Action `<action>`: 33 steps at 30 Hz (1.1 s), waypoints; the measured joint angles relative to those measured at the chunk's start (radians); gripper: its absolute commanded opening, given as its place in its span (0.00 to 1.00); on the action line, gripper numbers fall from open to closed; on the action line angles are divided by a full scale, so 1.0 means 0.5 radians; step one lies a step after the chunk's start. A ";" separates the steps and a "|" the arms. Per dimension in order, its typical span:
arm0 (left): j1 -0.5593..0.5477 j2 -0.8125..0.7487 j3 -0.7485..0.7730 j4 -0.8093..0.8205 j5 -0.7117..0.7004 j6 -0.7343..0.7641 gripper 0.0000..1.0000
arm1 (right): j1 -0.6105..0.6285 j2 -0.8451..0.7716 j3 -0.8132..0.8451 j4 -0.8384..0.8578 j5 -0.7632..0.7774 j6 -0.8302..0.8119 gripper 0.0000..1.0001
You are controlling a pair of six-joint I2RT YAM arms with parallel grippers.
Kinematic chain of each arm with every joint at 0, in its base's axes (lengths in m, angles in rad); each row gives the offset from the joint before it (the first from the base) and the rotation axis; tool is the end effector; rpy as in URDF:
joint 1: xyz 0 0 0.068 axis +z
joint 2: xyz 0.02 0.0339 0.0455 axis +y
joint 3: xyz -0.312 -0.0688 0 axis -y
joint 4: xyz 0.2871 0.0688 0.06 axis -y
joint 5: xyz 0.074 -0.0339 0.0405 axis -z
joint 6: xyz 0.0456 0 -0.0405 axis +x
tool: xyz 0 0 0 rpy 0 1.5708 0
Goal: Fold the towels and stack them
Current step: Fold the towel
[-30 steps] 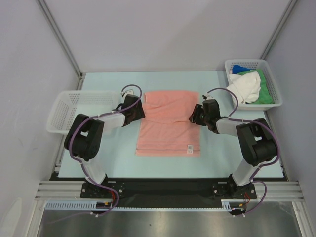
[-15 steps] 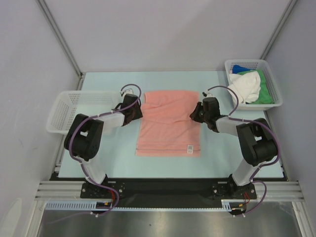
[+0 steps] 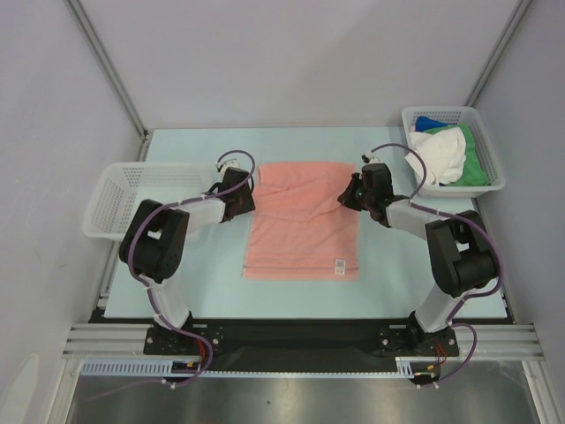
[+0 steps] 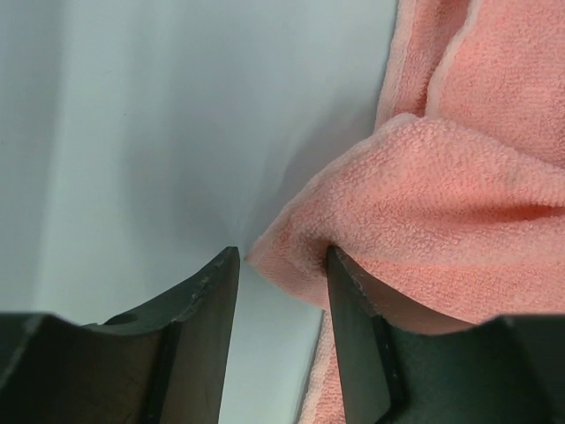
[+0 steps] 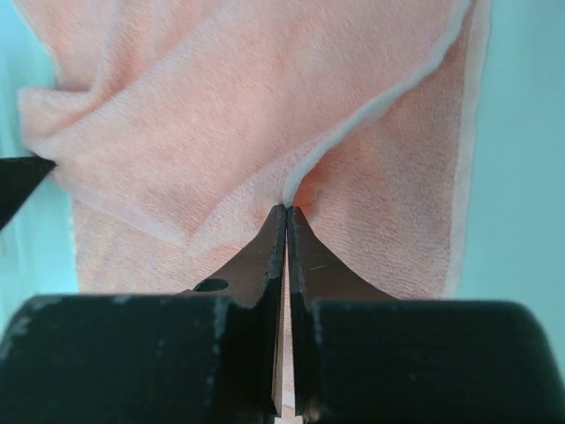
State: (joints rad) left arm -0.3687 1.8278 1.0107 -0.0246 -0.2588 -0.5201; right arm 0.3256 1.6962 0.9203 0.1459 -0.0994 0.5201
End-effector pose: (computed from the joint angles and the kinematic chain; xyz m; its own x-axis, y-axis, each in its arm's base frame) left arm 0.3943 -0.1398 0.1589 -0.6978 -0.2454 -0.6730 -0.1814 0.9694 -0.1655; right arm 0.3798 0.1330 0.1945 -0.6803 0.2922 -0.6721 -0.0647 0.8895 0.4523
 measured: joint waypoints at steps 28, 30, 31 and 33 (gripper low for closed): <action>-0.256 -0.372 0.081 -0.459 0.084 -0.067 0.00 | -0.130 -0.136 0.793 -1.374 0.143 -0.156 0.03; -0.311 -0.497 0.041 -0.504 0.069 -0.081 0.00 | -0.133 -0.254 0.727 -1.431 0.154 -0.182 0.04; -0.332 -0.565 0.014 -0.526 0.069 -0.090 0.00 | -0.132 -0.318 0.683 -1.447 0.157 -0.192 0.05; -0.354 -0.689 -0.039 -0.574 0.069 -0.096 0.00 | -0.130 -0.454 0.577 -1.488 0.163 -0.209 0.05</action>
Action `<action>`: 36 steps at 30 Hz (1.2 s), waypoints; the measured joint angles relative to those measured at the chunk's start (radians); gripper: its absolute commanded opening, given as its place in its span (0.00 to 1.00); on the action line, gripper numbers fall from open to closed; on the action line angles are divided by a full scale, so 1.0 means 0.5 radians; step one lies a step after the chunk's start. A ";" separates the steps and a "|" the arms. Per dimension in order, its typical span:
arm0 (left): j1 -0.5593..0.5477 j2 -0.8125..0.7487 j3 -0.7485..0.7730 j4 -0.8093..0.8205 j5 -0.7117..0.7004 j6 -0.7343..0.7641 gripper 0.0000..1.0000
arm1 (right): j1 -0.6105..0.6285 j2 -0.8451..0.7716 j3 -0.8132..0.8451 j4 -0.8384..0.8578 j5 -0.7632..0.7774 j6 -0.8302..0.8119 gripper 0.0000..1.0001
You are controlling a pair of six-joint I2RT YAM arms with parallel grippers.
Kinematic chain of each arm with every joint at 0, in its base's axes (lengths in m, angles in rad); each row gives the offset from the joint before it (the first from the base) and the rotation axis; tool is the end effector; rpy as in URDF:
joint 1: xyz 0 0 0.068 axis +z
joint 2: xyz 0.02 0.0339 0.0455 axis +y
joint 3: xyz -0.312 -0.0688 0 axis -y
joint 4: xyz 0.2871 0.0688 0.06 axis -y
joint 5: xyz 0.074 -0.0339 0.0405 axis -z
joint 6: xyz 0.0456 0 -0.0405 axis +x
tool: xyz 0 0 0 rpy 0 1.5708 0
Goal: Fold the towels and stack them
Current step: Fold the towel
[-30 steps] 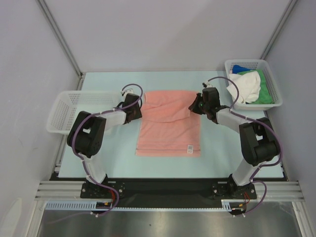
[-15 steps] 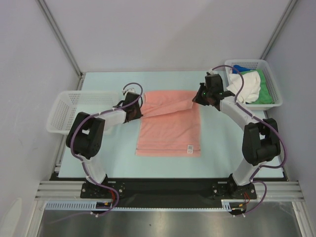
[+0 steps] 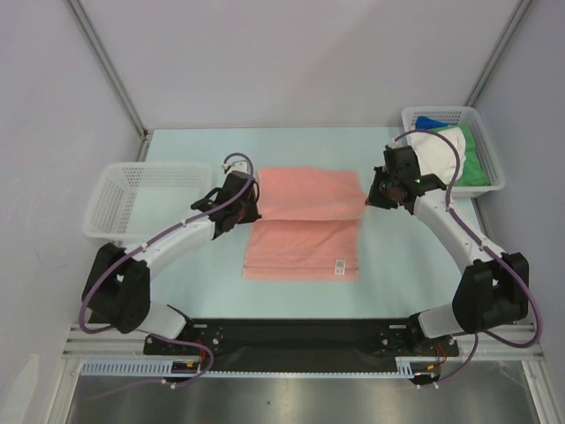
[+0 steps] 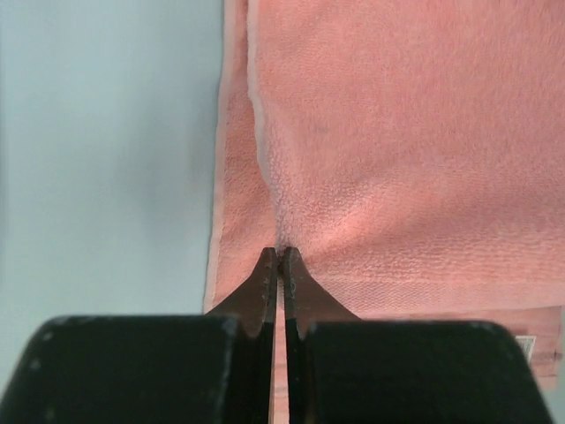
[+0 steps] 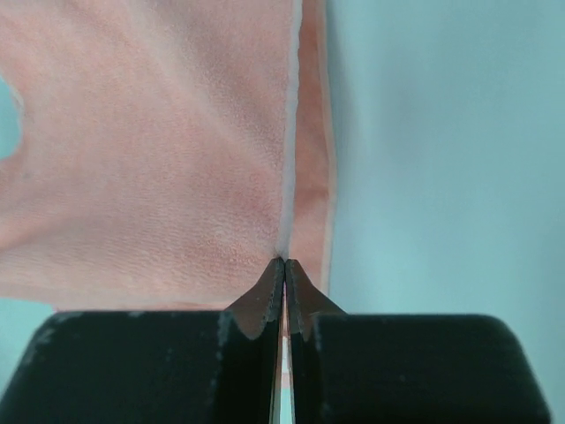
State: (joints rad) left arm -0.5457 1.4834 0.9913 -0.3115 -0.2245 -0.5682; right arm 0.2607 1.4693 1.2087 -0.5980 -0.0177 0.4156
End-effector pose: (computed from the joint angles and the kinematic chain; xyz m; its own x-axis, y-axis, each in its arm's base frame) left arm 0.3099 -0.1763 0.2563 -0.7198 -0.1767 -0.6713 -0.0159 0.9710 -0.2384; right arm 0.3471 0.0934 0.3174 -0.7777 0.2103 -0.5925 0.0493 0.9599 0.2761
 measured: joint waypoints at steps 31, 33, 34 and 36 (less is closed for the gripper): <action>-0.086 -0.012 -0.487 0.094 0.200 -0.090 0.00 | 0.565 -0.358 -0.891 0.169 0.246 0.220 0.39; -0.086 -0.012 -0.487 0.094 0.200 -0.090 0.00 | 0.589 -0.349 -0.939 0.192 0.269 0.241 0.42; -0.086 -0.012 -0.487 0.094 0.199 -0.090 0.00 | 0.591 -0.345 -0.953 0.206 0.278 0.247 0.42; -0.086 -0.012 -0.487 0.094 0.199 -0.089 0.00 | 0.593 -0.336 -0.978 0.249 0.291 0.260 0.43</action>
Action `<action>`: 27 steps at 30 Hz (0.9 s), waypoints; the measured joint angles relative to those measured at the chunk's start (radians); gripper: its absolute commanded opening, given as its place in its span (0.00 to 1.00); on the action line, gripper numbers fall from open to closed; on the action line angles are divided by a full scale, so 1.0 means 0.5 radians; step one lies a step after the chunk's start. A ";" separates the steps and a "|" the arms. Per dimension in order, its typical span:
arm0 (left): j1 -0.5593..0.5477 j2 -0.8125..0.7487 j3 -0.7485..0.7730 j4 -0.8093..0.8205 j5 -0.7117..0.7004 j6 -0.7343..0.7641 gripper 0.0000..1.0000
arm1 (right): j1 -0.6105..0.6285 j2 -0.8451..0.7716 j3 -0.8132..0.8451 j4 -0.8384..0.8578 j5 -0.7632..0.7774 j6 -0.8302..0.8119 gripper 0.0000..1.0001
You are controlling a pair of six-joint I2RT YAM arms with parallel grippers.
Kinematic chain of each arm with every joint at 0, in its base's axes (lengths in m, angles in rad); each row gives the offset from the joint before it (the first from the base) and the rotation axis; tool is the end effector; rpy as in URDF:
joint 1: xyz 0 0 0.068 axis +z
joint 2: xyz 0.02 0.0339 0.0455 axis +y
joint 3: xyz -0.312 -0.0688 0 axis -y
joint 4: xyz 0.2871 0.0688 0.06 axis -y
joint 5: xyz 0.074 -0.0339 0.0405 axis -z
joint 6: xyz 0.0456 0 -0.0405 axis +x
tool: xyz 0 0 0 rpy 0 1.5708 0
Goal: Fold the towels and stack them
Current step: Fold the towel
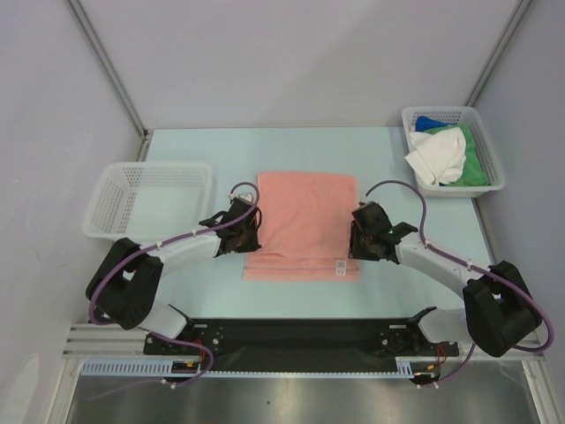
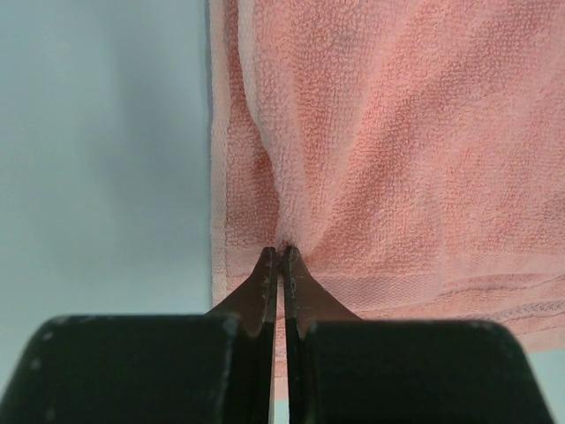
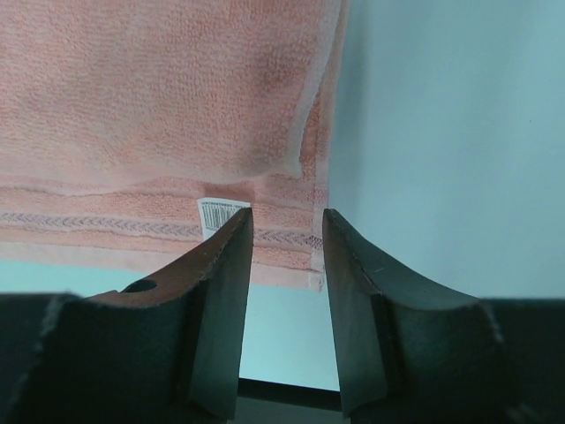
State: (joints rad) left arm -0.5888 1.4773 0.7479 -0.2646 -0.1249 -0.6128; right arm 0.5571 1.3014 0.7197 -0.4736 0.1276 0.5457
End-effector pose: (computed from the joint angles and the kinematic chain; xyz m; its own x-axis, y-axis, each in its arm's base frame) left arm 0.2609 -0.1674 0.1776 -0.8547 -0.1155 -0.5062 0.0036 0.9736 -0.2282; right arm 0.2310 0.1371 0.2029 -0.8758 0.0610 -0.4788 -0.0195 0.9867 0.1612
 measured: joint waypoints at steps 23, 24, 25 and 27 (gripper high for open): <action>-0.001 -0.001 0.000 -0.012 -0.003 0.001 0.00 | -0.001 0.150 -0.014 0.238 0.053 0.009 0.19; -0.001 -0.001 0.000 -0.017 -0.004 0.001 0.00 | -0.002 0.135 -0.014 0.230 0.053 0.009 0.17; -0.001 -0.001 0.000 -0.022 -0.005 0.002 0.00 | -0.002 0.117 -0.014 0.218 0.053 0.008 0.13; -0.001 -0.005 0.000 -0.029 -0.005 0.002 0.00 | -0.005 0.085 -0.014 0.195 0.053 0.007 0.08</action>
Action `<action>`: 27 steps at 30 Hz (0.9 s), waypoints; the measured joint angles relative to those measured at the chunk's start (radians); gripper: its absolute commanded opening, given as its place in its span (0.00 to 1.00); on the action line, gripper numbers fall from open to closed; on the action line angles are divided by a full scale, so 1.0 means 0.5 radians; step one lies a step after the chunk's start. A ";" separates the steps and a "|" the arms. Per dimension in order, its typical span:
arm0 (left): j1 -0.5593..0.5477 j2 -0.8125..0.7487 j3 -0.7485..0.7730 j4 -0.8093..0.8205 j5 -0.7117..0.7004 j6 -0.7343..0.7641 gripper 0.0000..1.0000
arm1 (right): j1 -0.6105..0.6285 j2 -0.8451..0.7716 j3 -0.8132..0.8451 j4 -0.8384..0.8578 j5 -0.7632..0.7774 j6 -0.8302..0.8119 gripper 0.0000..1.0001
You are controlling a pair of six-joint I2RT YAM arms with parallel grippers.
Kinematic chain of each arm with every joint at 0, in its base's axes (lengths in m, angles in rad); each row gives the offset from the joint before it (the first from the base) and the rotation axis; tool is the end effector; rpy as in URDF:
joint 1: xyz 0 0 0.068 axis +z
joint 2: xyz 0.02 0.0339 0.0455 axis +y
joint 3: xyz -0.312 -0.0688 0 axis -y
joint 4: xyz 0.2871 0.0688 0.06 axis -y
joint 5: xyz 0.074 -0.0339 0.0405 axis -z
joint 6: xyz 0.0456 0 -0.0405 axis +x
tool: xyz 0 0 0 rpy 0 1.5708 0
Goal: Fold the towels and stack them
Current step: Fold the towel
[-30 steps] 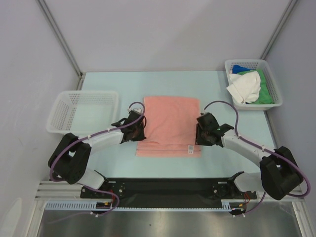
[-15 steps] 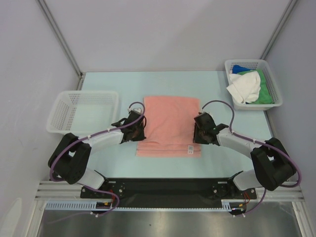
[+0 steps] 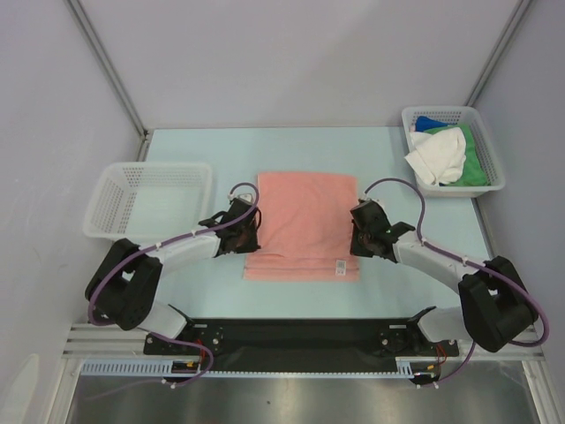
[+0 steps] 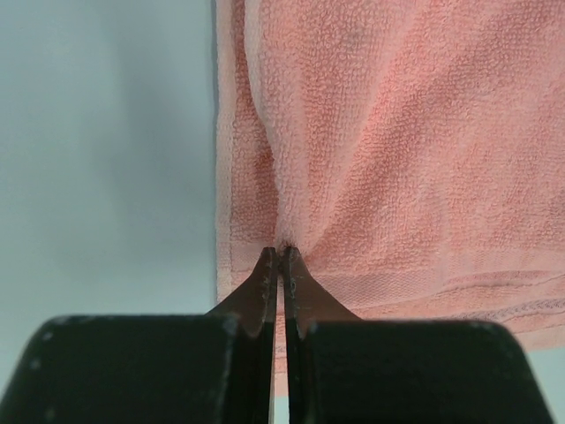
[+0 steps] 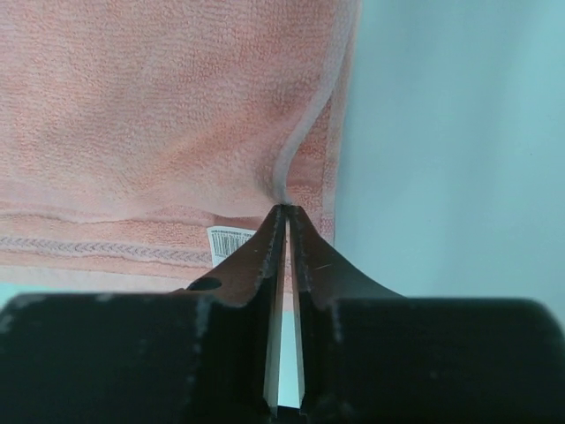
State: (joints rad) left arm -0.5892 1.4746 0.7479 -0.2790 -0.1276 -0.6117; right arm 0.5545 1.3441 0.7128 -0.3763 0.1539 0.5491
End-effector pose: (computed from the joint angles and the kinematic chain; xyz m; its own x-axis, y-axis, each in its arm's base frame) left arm 0.2596 -0.1665 0.1775 -0.8588 -0.1111 -0.5001 0.0016 0.9756 -0.2195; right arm 0.2423 0.1418 0.1958 -0.8484 0.0812 -0.5231 -0.0093 0.9857 0.1681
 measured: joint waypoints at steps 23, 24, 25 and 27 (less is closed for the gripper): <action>0.000 -0.217 0.098 -0.185 -0.039 0.006 0.00 | -0.018 -0.356 0.172 -0.323 -0.007 0.002 0.01; 0.000 -0.237 0.104 -0.195 -0.040 0.008 0.00 | -0.018 -0.366 0.179 -0.333 -0.007 0.001 0.02; -0.001 -0.255 0.108 -0.202 -0.043 0.014 0.00 | -0.018 -0.373 0.182 -0.340 -0.007 0.001 0.05; -0.002 -0.269 0.109 -0.210 -0.048 0.019 0.00 | -0.018 -0.369 0.179 -0.351 -0.009 0.002 0.11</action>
State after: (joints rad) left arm -0.5900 1.3403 0.8024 -0.3840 -0.1516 -0.6022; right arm 0.5457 1.1599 0.8021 -0.5518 0.1493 0.5499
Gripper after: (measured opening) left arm 0.022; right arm 0.058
